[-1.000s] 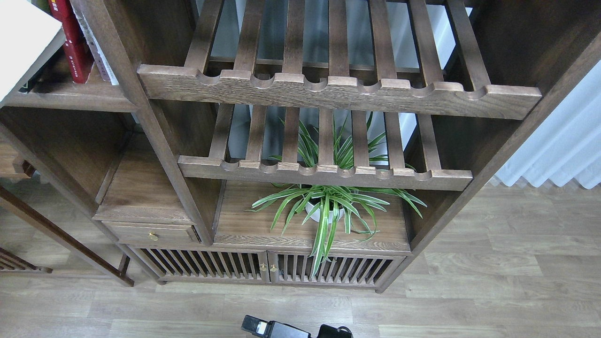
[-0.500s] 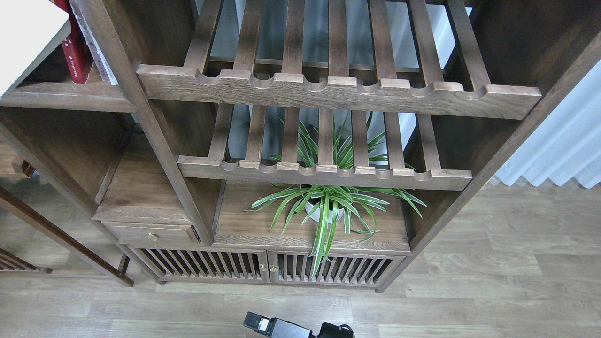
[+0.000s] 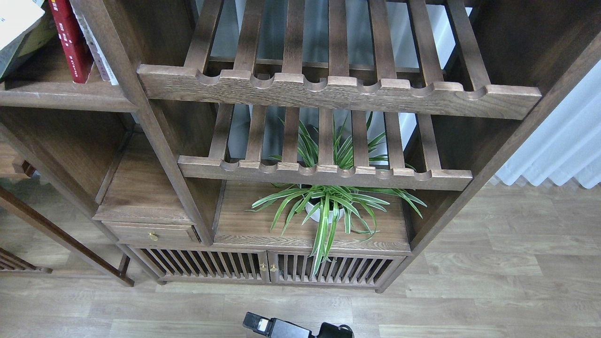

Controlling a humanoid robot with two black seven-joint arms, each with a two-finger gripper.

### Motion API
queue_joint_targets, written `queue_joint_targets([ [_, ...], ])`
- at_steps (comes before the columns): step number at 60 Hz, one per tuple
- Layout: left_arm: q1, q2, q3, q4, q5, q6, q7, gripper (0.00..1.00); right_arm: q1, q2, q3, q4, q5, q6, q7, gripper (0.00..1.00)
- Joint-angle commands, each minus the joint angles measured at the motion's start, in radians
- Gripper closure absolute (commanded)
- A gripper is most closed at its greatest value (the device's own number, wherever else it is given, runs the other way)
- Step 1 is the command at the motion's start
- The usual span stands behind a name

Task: Organize books on shelf
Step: 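Place the white paperback on the side shelf with the left gripper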

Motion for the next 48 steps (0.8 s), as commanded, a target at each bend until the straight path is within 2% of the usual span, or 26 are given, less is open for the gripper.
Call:
queue_joint_targets([
  [1, -0.049, 0.043, 0.012, 0.002, 0.055, 0.000, 0.015, 0.97, 0.000, -0.001, 0.001, 0.001, 0.000, 0.000, 0.000, 0.00],
  [12, -0.142, 0.073, 0.044, 0.018, 0.147, 0.000, 0.052, 0.96, 0.000, -0.001, 0.001, 0.001, 0.000, 0.000, 0.000, 0.00],
  [21, -0.216, 0.102, 0.079, 0.031, 0.231, 0.000, 0.055, 0.96, 0.000, -0.001, 0.001, 0.001, 0.000, 0.000, 0.000, 0.00],
  [48, -0.480, 0.109, 0.305, 0.205, 0.345, 0.000, 0.055, 0.96, 0.000, -0.004, 0.001, -0.001, 0.002, 0.000, 0.003, 0.00],
])
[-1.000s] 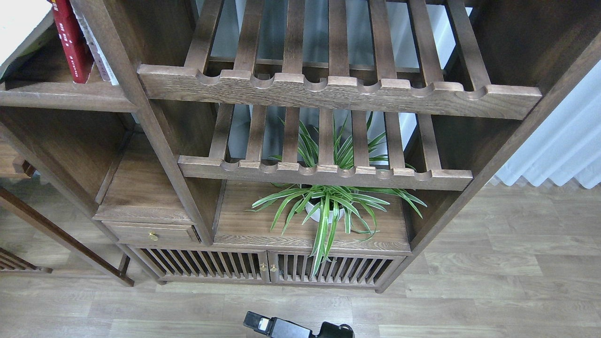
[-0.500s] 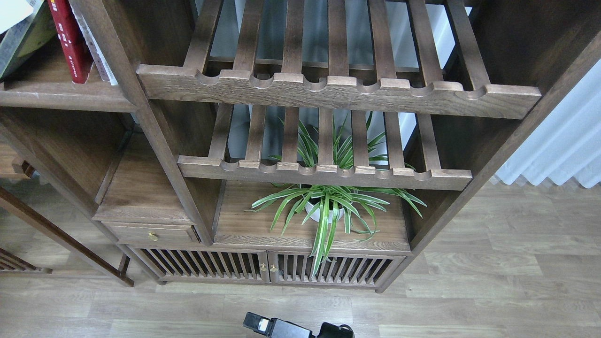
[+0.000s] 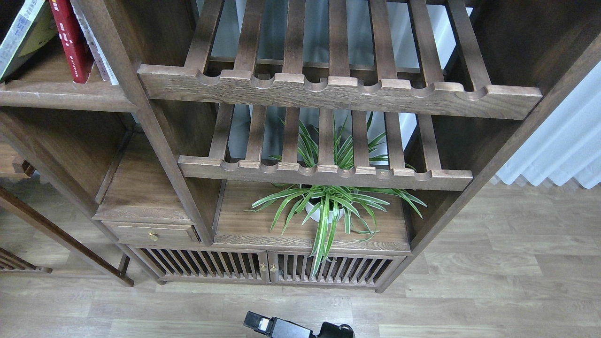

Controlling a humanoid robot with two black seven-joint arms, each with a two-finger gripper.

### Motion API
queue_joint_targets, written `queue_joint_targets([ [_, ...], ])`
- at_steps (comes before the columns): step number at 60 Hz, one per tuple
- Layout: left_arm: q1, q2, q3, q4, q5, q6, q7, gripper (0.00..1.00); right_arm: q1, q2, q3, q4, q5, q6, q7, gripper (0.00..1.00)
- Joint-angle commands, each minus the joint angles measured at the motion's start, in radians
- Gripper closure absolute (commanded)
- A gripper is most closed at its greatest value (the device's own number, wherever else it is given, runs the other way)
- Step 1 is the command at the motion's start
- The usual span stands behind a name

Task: Organize books on shelf

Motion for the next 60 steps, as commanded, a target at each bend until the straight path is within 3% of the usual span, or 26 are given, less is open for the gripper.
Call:
queue_joint_targets([
  [1, -0.075, 0.001, 0.065, 0.061, 0.009, 0.000, 0.001, 0.96, 0.000, -0.004, 0.000, 0.000, 0.001, 0.000, 0.001, 0.00],
  [21, -0.330, 0.001, 0.332, 0.246, 0.045, 0.000, 0.004, 0.96, 0.000, -0.004, 0.000, 0.000, 0.003, 0.000, 0.001, 0.00],
  [60, -0.382, -0.018, 0.450, 0.323, 0.049, 0.000, 0.082, 0.95, -0.008, 0.001, 0.006, 0.000, 0.003, 0.000, 0.001, 0.00],
])
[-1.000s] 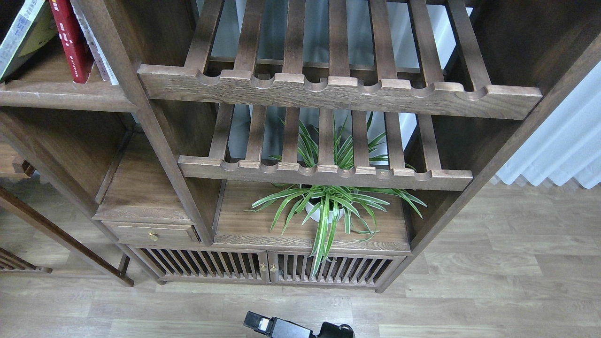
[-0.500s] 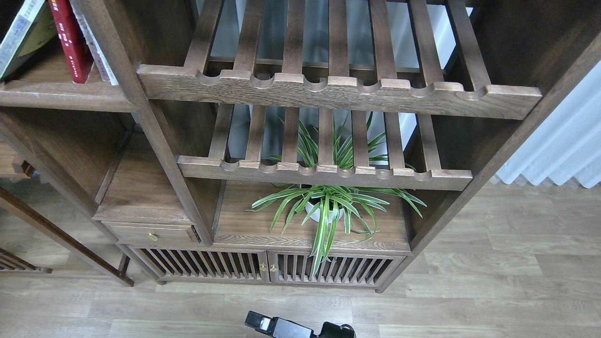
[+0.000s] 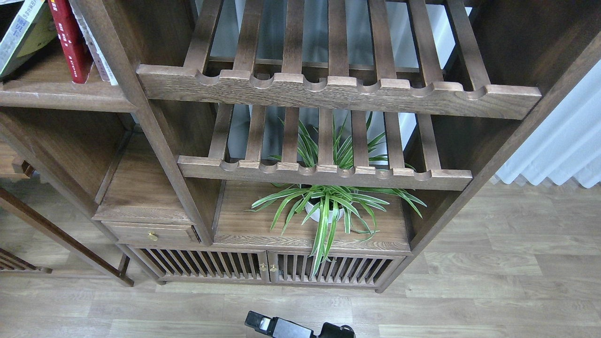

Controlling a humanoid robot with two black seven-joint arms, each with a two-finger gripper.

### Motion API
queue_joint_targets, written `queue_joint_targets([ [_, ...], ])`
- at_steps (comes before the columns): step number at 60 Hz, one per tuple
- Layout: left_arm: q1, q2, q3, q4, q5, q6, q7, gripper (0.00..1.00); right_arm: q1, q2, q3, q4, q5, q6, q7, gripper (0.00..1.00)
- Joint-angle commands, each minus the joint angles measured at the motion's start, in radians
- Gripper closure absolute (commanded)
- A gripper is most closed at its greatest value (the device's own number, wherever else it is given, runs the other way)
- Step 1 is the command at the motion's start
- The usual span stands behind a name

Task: Organize books on shelf

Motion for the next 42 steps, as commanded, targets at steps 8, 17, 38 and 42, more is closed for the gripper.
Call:
queue_joint_targets([
  [8, -0.050, -0.018, 0.068, 0.056, 0.004, 0.000, 0.030, 0.94, -0.001, 0.002, 0.000, 0.000, -0.002, 0.000, 0.000, 0.00],
  [17, -0.053, -0.033, 0.074, 0.062, 0.004, 0.000, 0.036, 0.78, -0.001, 0.002, 0.000, 0.001, -0.002, 0.000, 0.000, 0.00],
  [38, -0.050, -0.027, 0.089, 0.044, -0.009, 0.000, 0.036, 0.65, -0.004, 0.003, 0.002, 0.001, -0.002, 0.000, 0.000, 0.00],
  [42, -0.049, -0.021, 0.083, 0.025, -0.012, 0.000, 0.033, 0.65, -0.004, 0.003, 0.002, 0.001, -0.002, 0.000, -0.002, 0.00],
])
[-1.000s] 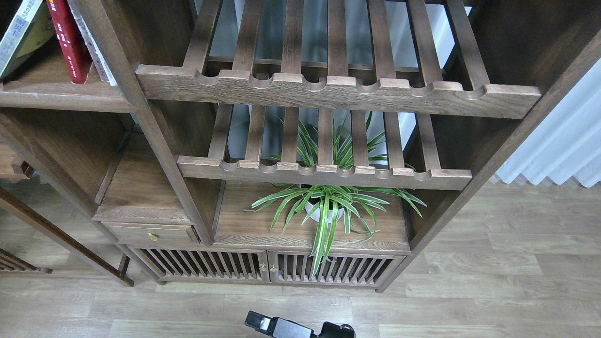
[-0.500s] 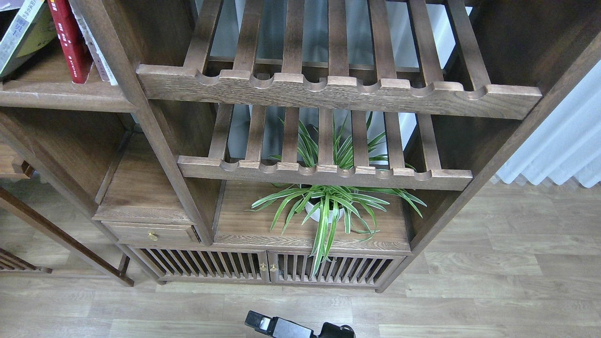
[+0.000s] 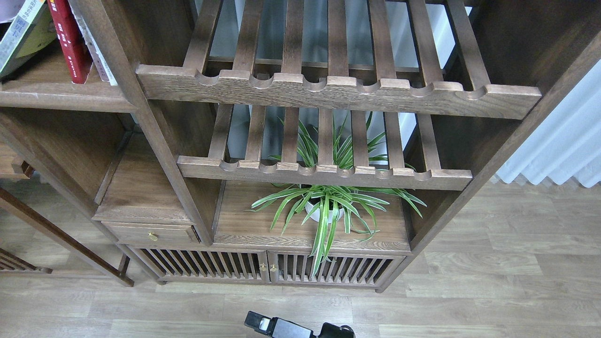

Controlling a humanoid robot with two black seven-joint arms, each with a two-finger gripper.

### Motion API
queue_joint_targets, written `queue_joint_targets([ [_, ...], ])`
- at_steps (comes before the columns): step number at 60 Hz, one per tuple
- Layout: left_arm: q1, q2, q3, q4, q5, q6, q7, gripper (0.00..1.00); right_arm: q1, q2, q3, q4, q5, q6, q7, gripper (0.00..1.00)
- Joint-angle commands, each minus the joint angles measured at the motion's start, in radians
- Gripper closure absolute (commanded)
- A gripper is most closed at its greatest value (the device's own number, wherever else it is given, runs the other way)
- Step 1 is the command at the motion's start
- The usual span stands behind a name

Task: Organize books on shelf

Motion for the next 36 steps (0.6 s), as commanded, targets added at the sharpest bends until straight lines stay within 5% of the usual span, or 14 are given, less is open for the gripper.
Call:
queue_joint_targets([
  [1, 0.004, 0.007, -0.013, -0.023, -0.008, 0.000, -0.007, 0.65, 0.000, 0.000, 0.000, 0.000, 0.000, 0.000, 0.000, 0.00],
  [22, 0.153, 0.114, -0.075, -0.189, -0.146, 0.000, -0.007, 0.65, 0.001, 0.001, 0.040, -0.002, 0.000, 0.000, 0.000, 0.00],
  [36, 0.436, 0.125, -0.337, -0.350, -0.175, 0.000, -0.007, 0.64, 0.017, 0.015, 0.052, -0.003, 0.000, 0.000, 0.000, 0.00],
])
